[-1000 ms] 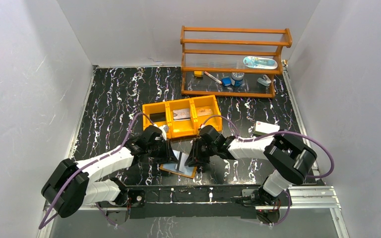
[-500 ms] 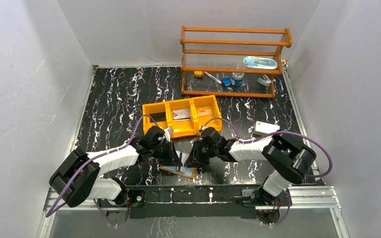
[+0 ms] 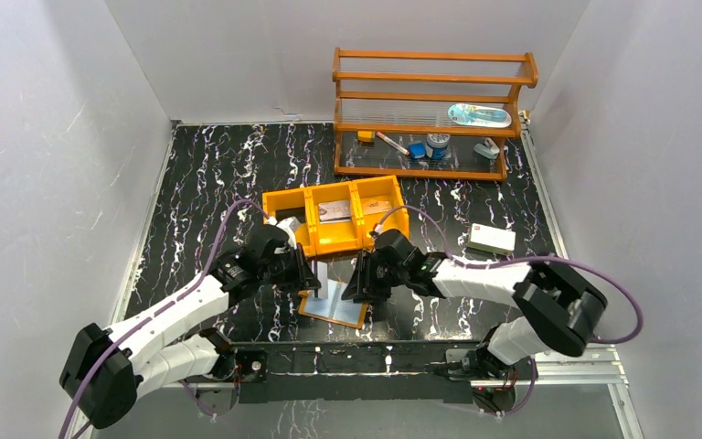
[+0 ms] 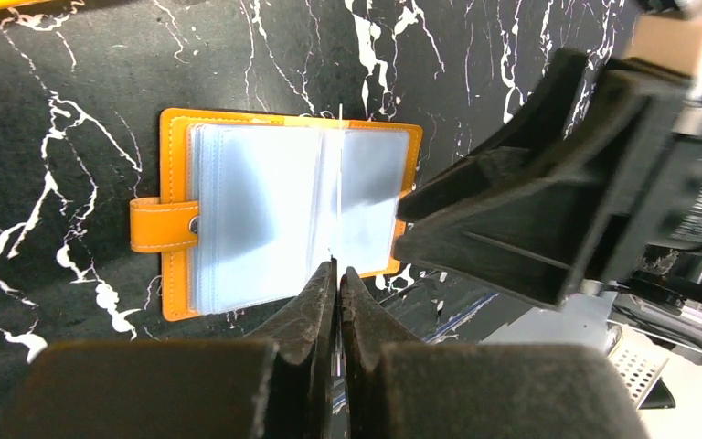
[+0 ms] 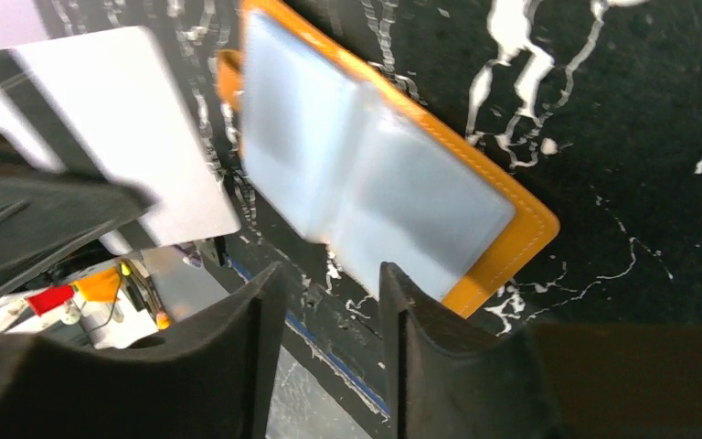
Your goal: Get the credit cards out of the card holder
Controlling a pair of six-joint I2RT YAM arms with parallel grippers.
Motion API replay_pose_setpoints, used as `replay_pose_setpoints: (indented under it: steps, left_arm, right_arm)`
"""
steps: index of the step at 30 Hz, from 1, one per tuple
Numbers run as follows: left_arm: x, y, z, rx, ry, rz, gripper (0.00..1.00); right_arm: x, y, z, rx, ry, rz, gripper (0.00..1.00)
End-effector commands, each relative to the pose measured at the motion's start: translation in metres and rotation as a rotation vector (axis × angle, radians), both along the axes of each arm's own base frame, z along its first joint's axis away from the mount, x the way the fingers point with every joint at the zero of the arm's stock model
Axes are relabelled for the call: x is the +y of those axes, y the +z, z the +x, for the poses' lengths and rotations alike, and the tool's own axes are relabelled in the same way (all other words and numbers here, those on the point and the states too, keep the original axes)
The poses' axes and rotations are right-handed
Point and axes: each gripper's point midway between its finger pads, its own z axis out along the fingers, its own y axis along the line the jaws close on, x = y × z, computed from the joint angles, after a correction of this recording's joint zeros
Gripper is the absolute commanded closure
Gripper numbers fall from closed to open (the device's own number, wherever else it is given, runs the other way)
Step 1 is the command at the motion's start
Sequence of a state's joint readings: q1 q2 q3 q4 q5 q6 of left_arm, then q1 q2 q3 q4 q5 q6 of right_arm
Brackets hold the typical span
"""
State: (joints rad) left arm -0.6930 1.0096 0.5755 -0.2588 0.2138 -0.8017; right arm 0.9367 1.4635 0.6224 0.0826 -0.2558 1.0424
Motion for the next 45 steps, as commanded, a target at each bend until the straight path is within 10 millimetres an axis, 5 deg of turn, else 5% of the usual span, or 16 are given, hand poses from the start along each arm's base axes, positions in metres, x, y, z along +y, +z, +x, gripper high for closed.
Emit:
replay_pose_setpoints:
  steps: [1,10,18,24,40,45]
  left_arm:
    - [0.008,0.014,0.003,-0.031,0.016,0.022,1.00]
    - [-0.016,0.058,0.004,-0.067,-0.064,-0.205,1.00]
    - [-0.037,0.099,-0.006,-0.064,-0.202,-0.515,1.00]
    - [-0.043,0.105,-0.013,-0.038,-0.258,-0.575,1.00]
    - [-0.045,0.108,-0.020,-0.028,-0.298,-0.616,1.00]
    - [-0.043,0.101,-0.016,-0.021,-0.269,-0.581,0.73]
  right_arm:
    - [0.008,0.055,0.023,-0.179,-0.023,0.088,0.45]
    - [-0.014,0.091,0.038,-0.263,-0.159,0.255,0.27]
    - [-0.001,0.133,0.030,-0.265,-0.081,0.518,0.28]
    - [0.007,0.156,0.027,-0.290,-0.039,0.622,0.33]
    - [-0.001,0.162,0.024,-0.290,-0.074,0.723,0.85]
    - [-0.002,0.162,0.024,-0.292,-0.076,0.729,0.94]
